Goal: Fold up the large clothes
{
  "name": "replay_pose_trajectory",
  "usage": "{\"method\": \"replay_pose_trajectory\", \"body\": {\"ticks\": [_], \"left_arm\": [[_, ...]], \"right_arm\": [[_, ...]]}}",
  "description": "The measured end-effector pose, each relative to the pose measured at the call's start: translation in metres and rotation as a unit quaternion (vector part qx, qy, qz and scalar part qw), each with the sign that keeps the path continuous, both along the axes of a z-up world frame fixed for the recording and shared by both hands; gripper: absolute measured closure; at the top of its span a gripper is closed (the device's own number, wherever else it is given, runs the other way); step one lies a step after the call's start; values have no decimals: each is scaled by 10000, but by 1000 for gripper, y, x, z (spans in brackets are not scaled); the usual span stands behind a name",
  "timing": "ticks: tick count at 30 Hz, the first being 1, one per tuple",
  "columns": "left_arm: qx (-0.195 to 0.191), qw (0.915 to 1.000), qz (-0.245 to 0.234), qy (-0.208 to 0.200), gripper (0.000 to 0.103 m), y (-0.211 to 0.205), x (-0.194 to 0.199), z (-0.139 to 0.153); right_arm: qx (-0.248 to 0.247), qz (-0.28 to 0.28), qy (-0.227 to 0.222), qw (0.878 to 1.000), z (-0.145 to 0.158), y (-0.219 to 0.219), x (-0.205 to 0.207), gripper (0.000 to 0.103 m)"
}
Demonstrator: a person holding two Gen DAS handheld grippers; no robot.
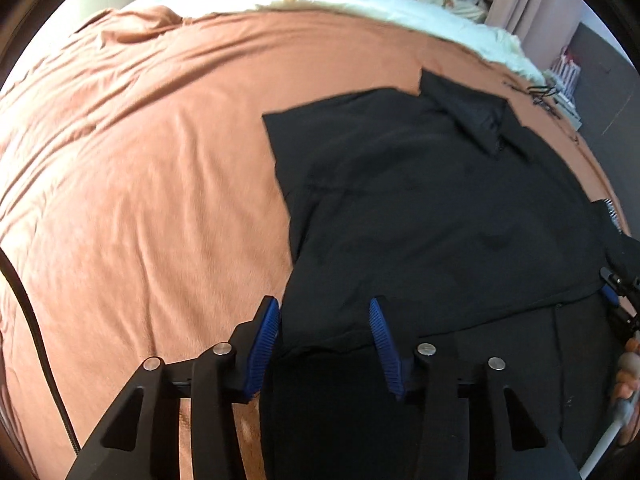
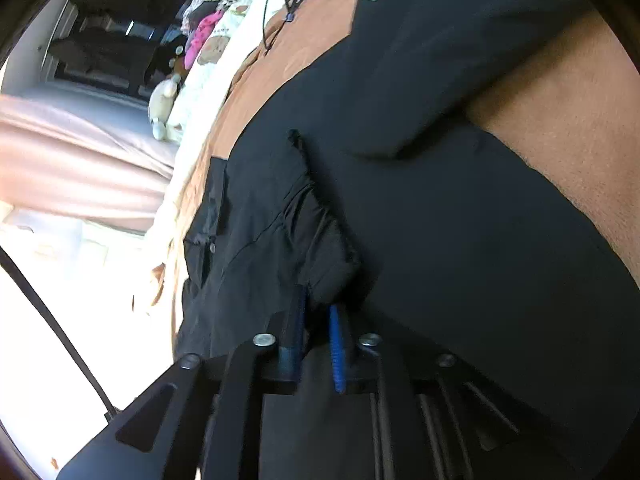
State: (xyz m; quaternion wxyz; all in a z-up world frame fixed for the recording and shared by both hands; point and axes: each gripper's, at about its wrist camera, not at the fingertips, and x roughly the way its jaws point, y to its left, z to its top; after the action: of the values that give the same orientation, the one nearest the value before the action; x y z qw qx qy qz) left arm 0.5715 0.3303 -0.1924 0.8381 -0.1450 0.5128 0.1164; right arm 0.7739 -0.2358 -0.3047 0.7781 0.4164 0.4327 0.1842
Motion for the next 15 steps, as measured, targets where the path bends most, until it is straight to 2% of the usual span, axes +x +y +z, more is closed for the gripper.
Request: {"method": "replay_pose_trajectory", "body": {"ticks": [2,5,7,10,13,15], "left_arm": [[24,10000,41,61,55,3,0,-5],[40,9998,154,142,57,6,2,-8],[104,9996,173,196,57,4,4,-8],[334,9989,170,272,57,-2,6,-4],[414,9985,214,271,57,-5,7,6],[440,9986,198,211,57,-9,6,15]], "right_arm": [[-49,-86,-61,9999,0,-2,-5,100],[-374,-211,-131,9990,11,2,-10,100],[-509,-109,5,9986,12,8,-8,100],[-446,33,161,9989,21,9,-3,95],[-317,-48,101,9994,32,-3,-6,80],[-235,-176,27,9996,38,-17,-10,39]]}}
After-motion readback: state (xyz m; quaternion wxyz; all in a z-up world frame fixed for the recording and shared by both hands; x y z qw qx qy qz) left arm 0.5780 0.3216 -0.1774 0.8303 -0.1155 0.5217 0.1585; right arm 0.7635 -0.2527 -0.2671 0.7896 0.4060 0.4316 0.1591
